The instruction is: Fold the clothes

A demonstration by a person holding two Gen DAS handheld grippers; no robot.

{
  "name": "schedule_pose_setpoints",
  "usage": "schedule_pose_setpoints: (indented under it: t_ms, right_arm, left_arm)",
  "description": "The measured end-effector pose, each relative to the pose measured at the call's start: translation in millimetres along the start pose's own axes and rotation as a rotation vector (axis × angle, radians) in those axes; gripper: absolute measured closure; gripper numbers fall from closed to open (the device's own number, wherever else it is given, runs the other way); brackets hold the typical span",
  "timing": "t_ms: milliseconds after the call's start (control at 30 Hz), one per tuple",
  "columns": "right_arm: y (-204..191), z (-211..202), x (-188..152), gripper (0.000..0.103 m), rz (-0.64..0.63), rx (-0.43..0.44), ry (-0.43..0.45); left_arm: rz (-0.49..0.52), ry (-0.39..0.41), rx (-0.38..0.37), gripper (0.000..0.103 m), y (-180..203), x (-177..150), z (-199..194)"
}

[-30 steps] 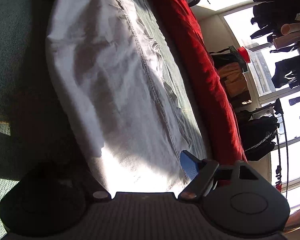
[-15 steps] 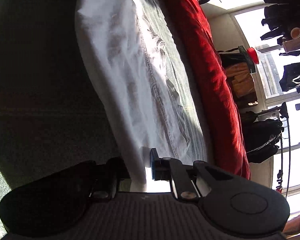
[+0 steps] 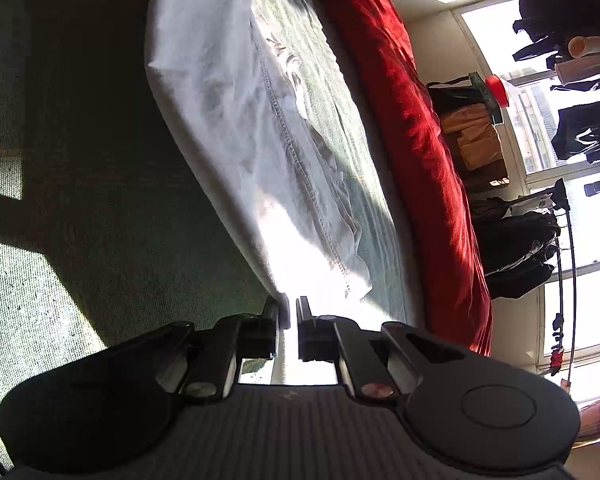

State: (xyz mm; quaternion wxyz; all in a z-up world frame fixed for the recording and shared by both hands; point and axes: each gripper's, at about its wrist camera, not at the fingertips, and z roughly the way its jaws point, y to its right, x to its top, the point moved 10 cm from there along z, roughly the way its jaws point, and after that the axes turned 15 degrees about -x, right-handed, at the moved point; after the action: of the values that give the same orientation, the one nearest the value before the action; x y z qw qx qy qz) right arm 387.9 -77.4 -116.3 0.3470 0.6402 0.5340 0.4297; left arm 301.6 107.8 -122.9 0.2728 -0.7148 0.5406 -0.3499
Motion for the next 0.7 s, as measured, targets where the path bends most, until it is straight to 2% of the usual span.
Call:
schedule_pose_setpoints:
  t_ms: [100,200,300,600,667,700]
  right_arm:
    - [-20.9,3.3,-7.8,0.057,-0.035,-0.022,0.003]
    - [-33.8,13.1,-12.0,0.057,-0.039,-0.052,0.018]
    - [-39.2,23.8,-8.1,0.05,-0.034,-0.068,0.049]
    - [-35.9,72.8,19.3,0.05,-0.037,-0.122,0.102]
    - [-35.1,79.4,22.2,0.056,-0.017,-0.08,0.091]
    - [-35.2,81.2,23.1,0.076,-0.004,-0.047,0.082]
  left_arm:
    - [-0.014,-0.004,-0.01,0.092,7.7,-2.5,3.7]
    - [-0.019,0.0,-0.016,0.091,8.7,-4.2,6.3]
    - [-0.024,0.005,-0.02,0.09,6.5,-5.8,9.9]
    - [-0.034,0.01,-0.032,0.09,9.4,-10.0,19.8]
    - [-0.036,0.011,-0.033,0.092,9.2,-10.5,20.5]
    - [-0.037,0.014,-0.024,0.095,8.2,-10.4,19.1]
